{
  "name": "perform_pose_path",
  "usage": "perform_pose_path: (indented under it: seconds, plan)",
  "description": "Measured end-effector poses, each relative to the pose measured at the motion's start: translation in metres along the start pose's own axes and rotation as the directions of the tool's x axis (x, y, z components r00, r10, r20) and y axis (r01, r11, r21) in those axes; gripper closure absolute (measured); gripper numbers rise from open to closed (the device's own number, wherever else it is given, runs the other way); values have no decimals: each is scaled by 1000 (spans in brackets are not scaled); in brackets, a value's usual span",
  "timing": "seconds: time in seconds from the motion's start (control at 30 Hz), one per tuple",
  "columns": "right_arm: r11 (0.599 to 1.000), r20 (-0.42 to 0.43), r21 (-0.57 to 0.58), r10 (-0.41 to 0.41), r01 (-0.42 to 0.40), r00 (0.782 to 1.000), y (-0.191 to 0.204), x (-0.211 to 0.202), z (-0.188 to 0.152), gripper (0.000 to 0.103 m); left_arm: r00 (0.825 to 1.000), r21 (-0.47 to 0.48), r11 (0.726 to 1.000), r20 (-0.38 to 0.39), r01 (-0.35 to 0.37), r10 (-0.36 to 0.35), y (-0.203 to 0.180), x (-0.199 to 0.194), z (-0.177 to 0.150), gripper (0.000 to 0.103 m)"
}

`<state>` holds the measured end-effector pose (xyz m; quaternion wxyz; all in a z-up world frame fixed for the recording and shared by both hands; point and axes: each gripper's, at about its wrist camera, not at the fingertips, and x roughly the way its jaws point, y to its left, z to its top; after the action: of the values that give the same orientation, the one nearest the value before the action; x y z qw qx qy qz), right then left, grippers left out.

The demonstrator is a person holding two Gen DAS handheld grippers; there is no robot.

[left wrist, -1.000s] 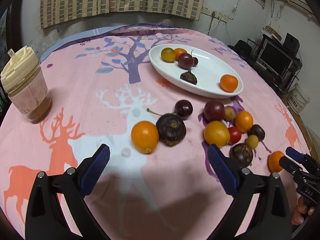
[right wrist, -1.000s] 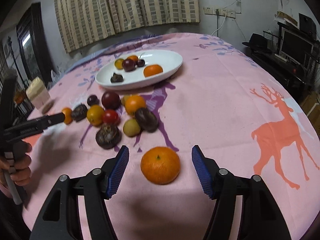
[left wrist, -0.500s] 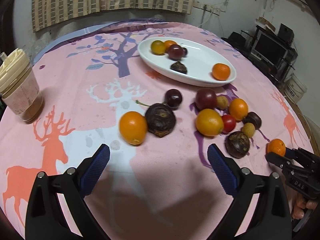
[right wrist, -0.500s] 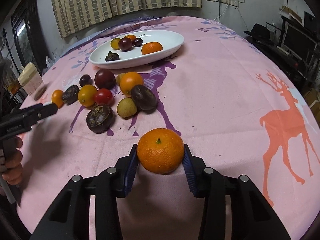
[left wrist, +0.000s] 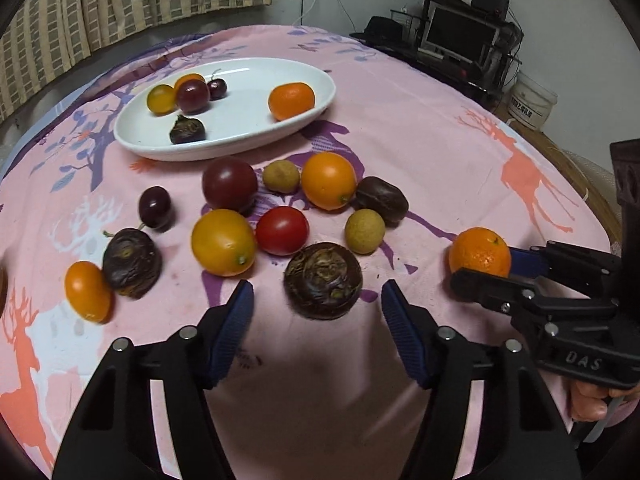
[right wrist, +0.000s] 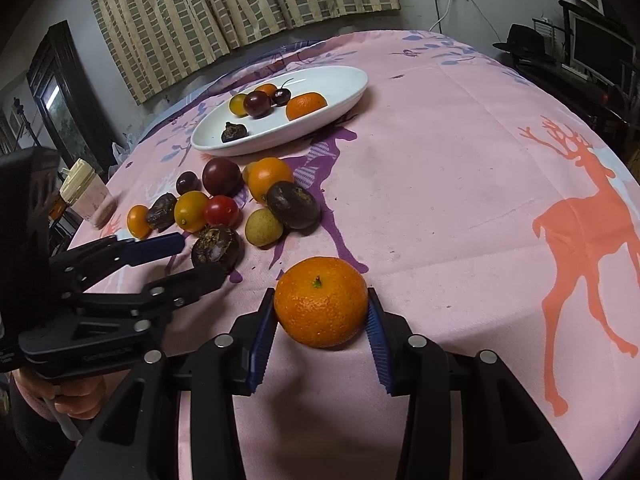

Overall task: Organize fruits
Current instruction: 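Place the mandarin on the plate with the right tool while the left tool places the mangosteen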

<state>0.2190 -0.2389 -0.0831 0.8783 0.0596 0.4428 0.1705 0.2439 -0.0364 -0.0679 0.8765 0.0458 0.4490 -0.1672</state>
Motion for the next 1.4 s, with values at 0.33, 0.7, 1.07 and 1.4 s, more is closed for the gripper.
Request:
perform_pose_path:
  seconds: [0.33, 0.7, 1.07, 1.4]
  plan:
    - [1000, 7, -3, 21, -21, 1000, 1, -1, 0, 59, 999, 26, 999, -32, -33, 34, -4, 13, 6, 60]
    - [999, 51, -1, 51, -51, 997, 5, -7, 12, 60, 996, -34, 998, 77, 54, -51, 23, -32, 14, 61]
    - [999, 183, -31, 38, -33, 982, 39, 55, 147, 59, 985, -240, 970, 145, -51, 88, 113, -3, 115, 61]
    - [987, 144, -158, -1, 24, 990, 63, 97, 163, 55, 993, -264, 959, 37, -102, 116, 135, 44, 128, 54]
